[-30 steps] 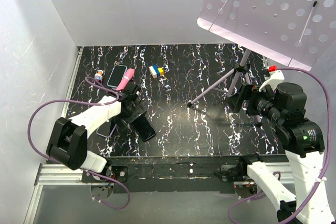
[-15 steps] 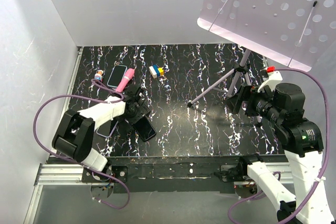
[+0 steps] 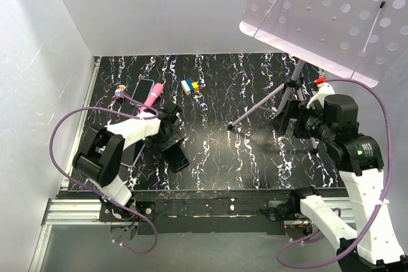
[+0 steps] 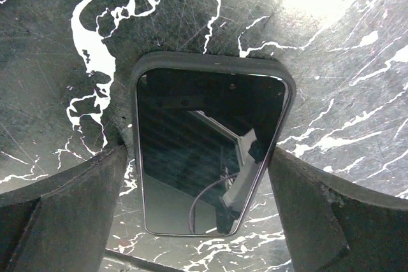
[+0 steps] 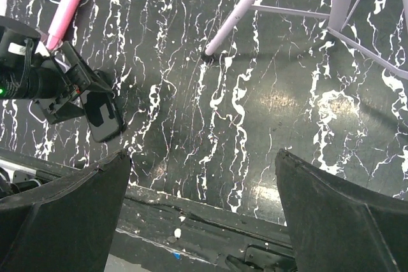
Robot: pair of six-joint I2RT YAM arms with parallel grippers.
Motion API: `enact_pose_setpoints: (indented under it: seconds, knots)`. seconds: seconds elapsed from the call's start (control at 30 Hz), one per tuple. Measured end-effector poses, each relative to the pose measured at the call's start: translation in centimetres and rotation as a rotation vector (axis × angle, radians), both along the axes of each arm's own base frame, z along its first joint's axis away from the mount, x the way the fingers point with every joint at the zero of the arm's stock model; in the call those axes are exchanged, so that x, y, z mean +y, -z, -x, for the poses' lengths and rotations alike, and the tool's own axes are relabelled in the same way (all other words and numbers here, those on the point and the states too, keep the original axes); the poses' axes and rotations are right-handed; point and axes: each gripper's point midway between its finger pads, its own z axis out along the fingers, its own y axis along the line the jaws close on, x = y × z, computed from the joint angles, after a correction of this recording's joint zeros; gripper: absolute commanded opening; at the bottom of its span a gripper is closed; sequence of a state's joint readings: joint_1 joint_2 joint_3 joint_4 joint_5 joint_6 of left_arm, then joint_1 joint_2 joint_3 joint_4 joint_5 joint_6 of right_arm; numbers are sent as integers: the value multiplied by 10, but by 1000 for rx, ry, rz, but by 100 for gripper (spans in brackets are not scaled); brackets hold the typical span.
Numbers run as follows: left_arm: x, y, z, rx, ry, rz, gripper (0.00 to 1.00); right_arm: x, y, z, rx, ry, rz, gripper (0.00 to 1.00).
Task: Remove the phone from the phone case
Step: Pick up the phone at the center of the board.
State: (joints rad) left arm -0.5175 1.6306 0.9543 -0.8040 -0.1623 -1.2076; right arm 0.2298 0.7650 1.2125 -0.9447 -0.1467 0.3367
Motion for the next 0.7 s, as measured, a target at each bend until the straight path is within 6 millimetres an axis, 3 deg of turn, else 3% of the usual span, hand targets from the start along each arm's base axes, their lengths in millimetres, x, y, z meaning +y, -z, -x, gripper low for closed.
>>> enact_pose_setpoints:
  seconds: [0.07,0.13,0.23,0.3,0.47,0.7]
  knots:
    - [1,1,1,0,10,-25,70,0,5,-4,28,9,3,100]
    - [0,1,2,-4,30,-55,46,1,8,-7,47,11,3,100]
    - [-2,1,2,-32,62,-100,25,3,13,-9,67,9,3,100]
    - [-2,1,1,-43,83,-113,0,4,15,-8,74,1,1,100]
    - [-3,0,1,-83,169,-99,0,22,33,-4,125,-76,-49,100]
    - [-21,-12,12,-187,258,46,0,81,102,13,342,-290,-120,100]
